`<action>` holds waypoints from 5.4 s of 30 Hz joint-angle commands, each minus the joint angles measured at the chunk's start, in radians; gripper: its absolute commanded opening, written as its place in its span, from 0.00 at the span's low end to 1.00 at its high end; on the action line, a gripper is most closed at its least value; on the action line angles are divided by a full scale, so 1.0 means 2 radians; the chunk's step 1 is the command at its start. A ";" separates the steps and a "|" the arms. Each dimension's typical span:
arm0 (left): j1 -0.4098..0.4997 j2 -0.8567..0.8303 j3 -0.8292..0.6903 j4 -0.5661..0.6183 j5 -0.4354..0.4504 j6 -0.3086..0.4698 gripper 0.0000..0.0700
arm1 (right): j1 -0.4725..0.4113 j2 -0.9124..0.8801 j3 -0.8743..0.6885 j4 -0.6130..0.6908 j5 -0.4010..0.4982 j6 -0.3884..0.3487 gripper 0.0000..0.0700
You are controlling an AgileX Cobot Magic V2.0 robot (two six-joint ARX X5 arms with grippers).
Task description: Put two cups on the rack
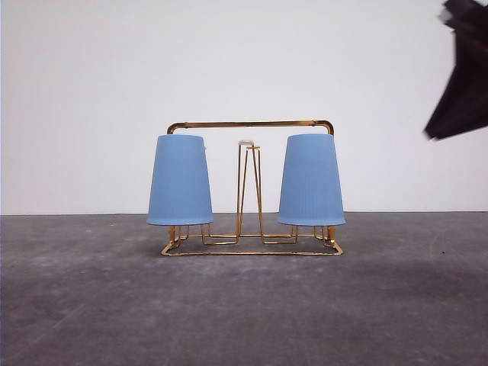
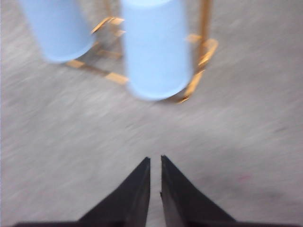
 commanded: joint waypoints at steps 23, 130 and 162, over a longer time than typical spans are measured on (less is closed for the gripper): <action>0.000 0.000 -0.007 0.008 0.001 -0.004 0.00 | -0.133 -0.372 -0.250 0.073 0.053 -0.022 0.05; 0.000 0.000 -0.007 0.008 0.001 -0.004 0.00 | -0.133 -0.372 -0.250 0.068 0.050 -0.021 0.05; 0.000 0.000 -0.007 0.008 0.001 -0.004 0.00 | -0.133 -0.372 -0.250 0.068 0.050 -0.022 0.05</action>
